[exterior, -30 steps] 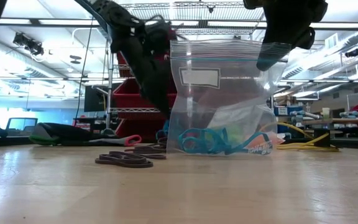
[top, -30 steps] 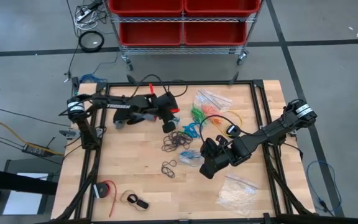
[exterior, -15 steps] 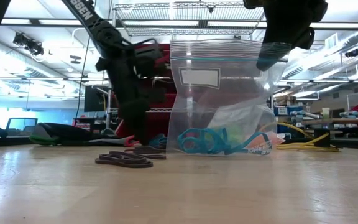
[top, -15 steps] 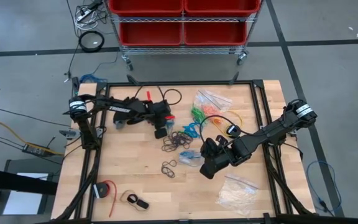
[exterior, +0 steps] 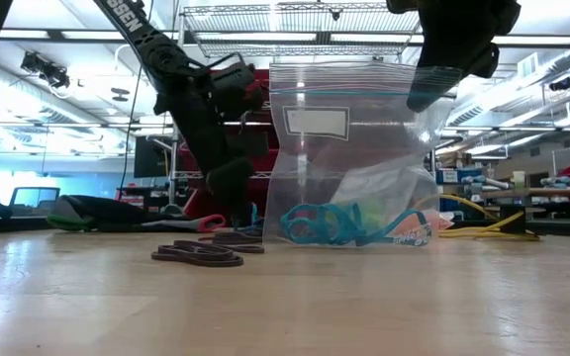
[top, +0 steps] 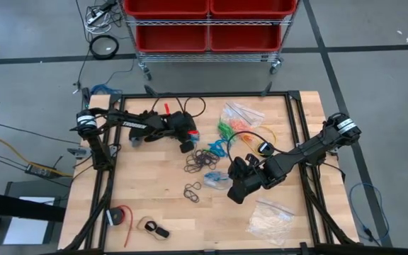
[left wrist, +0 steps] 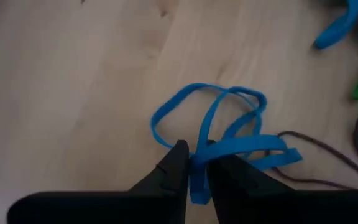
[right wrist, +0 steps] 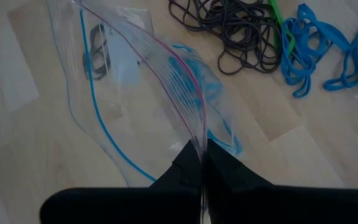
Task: Sort rubber bands
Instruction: Put the blue rubber band into the transparent zip bag
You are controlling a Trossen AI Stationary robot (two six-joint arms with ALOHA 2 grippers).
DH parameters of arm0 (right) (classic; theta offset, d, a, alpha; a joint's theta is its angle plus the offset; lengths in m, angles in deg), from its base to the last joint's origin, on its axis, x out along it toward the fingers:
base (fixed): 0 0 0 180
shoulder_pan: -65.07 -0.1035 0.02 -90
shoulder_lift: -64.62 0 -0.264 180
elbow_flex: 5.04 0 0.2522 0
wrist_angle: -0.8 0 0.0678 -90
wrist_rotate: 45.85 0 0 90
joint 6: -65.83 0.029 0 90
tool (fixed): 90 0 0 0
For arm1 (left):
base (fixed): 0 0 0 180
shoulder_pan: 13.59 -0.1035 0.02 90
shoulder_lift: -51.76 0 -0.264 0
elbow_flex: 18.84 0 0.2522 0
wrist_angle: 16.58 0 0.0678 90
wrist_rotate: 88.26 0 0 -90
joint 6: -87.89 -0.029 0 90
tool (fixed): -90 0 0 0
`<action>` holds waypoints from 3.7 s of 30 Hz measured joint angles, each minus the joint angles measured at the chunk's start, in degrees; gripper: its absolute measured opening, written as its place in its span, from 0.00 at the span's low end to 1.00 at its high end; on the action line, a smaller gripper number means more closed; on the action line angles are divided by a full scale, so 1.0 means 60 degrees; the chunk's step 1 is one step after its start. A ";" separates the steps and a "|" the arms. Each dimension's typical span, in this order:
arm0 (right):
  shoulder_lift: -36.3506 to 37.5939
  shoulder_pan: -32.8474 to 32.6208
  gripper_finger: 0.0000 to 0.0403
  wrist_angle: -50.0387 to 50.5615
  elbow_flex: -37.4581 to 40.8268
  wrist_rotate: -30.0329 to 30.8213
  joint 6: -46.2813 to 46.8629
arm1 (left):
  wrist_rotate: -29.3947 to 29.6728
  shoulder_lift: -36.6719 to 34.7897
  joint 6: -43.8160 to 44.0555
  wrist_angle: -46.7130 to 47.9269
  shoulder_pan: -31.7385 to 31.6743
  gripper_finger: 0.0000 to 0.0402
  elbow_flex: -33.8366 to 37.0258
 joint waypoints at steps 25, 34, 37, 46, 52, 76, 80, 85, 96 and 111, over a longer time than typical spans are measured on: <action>0.0000 -0.0014 0.00 -0.0171 0.0000 0.0000 -0.0073 | 0.1559 -0.0138 -0.0739 -0.0421 0.1322 0.16 -0.0004; 0.0000 -0.0011 0.00 -0.0177 0.0000 0.0000 -0.0077 | -0.1426 -0.0426 0.0012 -0.0705 0.0810 0.14 -0.0019; 0.0000 -0.0011 0.00 -0.0197 0.0000 0.0004 -0.0077 | -0.1421 -0.0426 0.0012 -0.0658 0.0799 0.11 -0.0019; 0.0000 0.0038 0.00 -0.0376 0.0000 0.0007 -0.0231 | -0.2101 -0.0313 -0.0047 -0.1363 0.0802 0.10 -0.0015; 0.0000 0.0163 0.00 -0.0531 -0.0001 0.0007 -0.0464 | -0.1745 0.0203 -0.0036 -0.2063 0.0715 0.15 -0.0015; 0.0000 0.0178 0.00 -0.0729 -0.0004 -0.0011 -0.0652 | -0.1675 0.1406 -0.0446 -0.2188 0.0532 0.05 -0.0214; 0.0000 0.0178 0.00 -0.0790 -0.0004 -0.0007 -0.0658 | -0.1742 0.1321 -0.0375 -0.1284 0.0529 0.01 -0.0730; 0.0000 0.0178 0.00 -0.0803 -0.0004 -0.0010 -0.0660 | -0.1749 0.0588 -0.0497 -0.0146 0.0705 0.01 -0.1572; 0.0000 0.0189 0.00 -0.0801 -0.0004 -0.0004 -0.0667 | -0.2000 -0.1623 -0.0559 0.0445 0.2017 0.00 -0.2077; 0.0000 0.0183 0.00 -0.0994 0.0052 0.0011 -0.0791 | 0.0111 -0.1220 -0.1144 0.0110 0.1328 0.00 -0.1124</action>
